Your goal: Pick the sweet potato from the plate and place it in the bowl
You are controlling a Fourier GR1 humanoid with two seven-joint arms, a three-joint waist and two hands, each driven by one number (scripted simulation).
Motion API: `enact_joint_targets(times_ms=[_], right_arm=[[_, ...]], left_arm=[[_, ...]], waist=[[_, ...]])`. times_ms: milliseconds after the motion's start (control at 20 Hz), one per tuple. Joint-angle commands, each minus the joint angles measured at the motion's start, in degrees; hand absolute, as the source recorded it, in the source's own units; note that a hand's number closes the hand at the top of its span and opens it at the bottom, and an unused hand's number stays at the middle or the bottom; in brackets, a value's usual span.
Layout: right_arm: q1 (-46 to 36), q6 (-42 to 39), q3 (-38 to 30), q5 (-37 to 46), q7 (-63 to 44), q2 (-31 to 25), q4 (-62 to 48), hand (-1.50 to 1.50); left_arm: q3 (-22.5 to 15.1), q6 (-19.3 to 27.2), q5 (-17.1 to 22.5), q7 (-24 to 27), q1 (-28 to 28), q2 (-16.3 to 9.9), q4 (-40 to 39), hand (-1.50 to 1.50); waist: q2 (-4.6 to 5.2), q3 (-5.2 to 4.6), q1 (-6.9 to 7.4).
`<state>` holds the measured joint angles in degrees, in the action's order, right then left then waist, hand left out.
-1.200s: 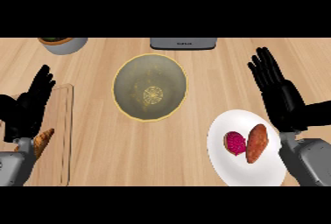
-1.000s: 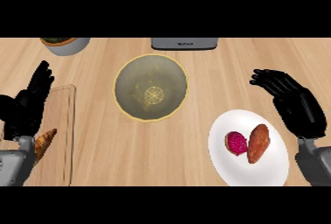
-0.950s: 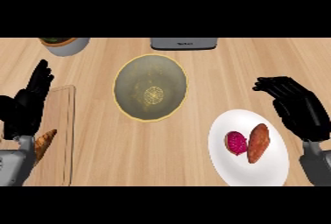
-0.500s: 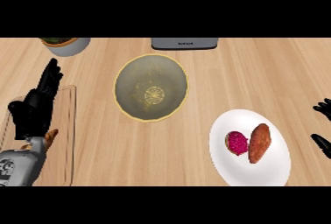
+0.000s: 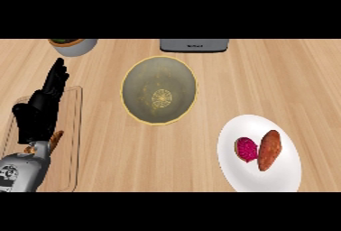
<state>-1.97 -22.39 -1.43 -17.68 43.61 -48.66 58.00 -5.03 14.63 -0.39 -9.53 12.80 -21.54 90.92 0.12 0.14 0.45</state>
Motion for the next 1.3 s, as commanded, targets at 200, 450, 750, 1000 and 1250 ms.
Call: enact_joint_targets(times_ms=[200,450,750,1000,1250], right_arm=[[-6.7,0.7,7.5,13.7,-5.3,-4.1,3.0,-1.50],[-6.0,-1.9,10.4,15.8,-14.1,-4.4,13.4,-1.50],[-13.3,-6.3,13.4,22.0,-17.4,-0.3,10.0,-1.50],[-7.9,-2.3,17.3,29.4,-23.6,2.2,17.3,-1.50],[-9.0,-2.1,18.2,35.2,-27.9,6.2,14.0,-1.50]], left_arm=[[0.4,0.2,-1.5,-1.3,3.0,1.4,-2.4,0.00],[1.5,-1.3,-1.0,-1.4,-0.2,0.5,1.3,0.00],[-1.4,0.4,-4.8,-1.3,-1.1,4.6,1.5,0.00],[1.8,-1.5,-3.5,-3.8,-0.4,2.9,3.1,0.00],[3.5,-3.3,-3.8,-0.3,-1.3,3.0,1.2,0.00]], waist=[[0.04,-0.13,0.17],[-0.27,-0.18,-0.33],[-0.07,-0.13,0.17],[-0.21,-0.15,-0.30],[-0.11,-0.14,-0.26]])
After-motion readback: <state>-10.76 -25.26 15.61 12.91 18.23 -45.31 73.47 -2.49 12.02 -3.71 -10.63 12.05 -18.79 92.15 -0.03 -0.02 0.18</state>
